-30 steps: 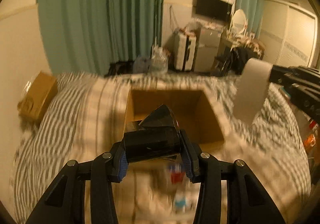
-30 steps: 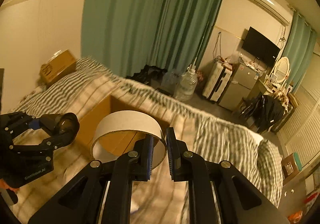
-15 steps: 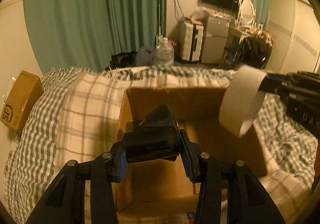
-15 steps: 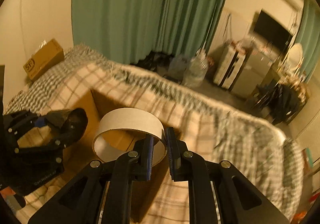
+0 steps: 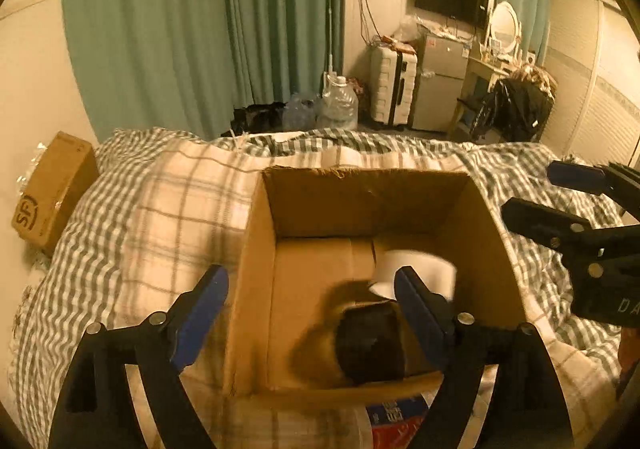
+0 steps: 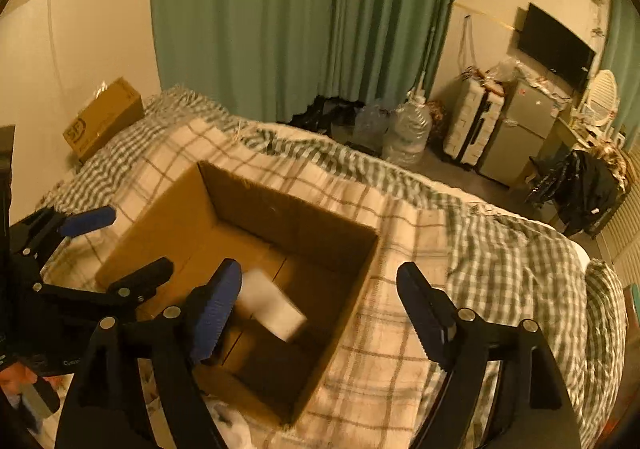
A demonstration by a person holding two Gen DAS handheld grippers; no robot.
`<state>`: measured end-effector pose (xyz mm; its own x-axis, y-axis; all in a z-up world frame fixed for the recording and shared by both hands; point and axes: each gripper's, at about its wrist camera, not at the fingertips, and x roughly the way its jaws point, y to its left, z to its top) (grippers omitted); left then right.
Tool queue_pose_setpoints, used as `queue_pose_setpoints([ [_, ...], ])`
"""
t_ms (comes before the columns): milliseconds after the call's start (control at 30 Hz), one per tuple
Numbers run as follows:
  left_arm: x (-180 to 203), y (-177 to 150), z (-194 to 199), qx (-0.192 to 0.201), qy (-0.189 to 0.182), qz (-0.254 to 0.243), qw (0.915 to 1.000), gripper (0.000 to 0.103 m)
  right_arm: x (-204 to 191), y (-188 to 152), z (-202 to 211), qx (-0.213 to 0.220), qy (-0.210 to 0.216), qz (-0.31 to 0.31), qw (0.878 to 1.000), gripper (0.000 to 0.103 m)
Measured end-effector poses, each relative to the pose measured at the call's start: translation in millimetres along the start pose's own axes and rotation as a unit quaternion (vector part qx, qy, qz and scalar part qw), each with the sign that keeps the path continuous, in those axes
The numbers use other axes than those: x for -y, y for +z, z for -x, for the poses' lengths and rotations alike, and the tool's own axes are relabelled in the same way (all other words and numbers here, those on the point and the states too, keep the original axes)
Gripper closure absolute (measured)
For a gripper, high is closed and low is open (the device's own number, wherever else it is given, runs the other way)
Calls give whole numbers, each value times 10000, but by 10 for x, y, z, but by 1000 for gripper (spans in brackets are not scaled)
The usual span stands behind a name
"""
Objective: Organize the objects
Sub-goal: 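Drop the tape roll into the box with the right gripper while the left drops the black pouch in, then grasp the white glove with the right gripper while the left gripper grasps the white scrunchie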
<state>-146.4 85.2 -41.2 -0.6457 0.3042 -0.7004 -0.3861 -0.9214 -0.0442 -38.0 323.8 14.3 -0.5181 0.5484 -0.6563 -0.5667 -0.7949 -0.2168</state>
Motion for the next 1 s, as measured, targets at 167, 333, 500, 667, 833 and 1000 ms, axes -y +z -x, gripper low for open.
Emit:
queue_pose_setpoints([
  [167,-28,-98,387,305,160,71,9994,5,-38,-113,458,328,36,-107,9994,13],
  [333,-73,-219,775,557,225,192,9980,0,-123,-259,908,662,61,-211,9976,7],
  [500,-158,-437,966,614,242,438,9969,0,-218,-485,1023,535,208,-223,9981,5],
  [667,-212,-745,821,275,440,550,9971,0,-366,-691,814,118,206,-77,9997,5],
  [833,-245,-1086,536,-194,554,415,9974,0,-493,-882,513,-405,391,84,9984,5],
  [1000,-317,-1284,325,-639,580,489,9951,0,-622,-1035,195,-955,655,192,9931,5],
])
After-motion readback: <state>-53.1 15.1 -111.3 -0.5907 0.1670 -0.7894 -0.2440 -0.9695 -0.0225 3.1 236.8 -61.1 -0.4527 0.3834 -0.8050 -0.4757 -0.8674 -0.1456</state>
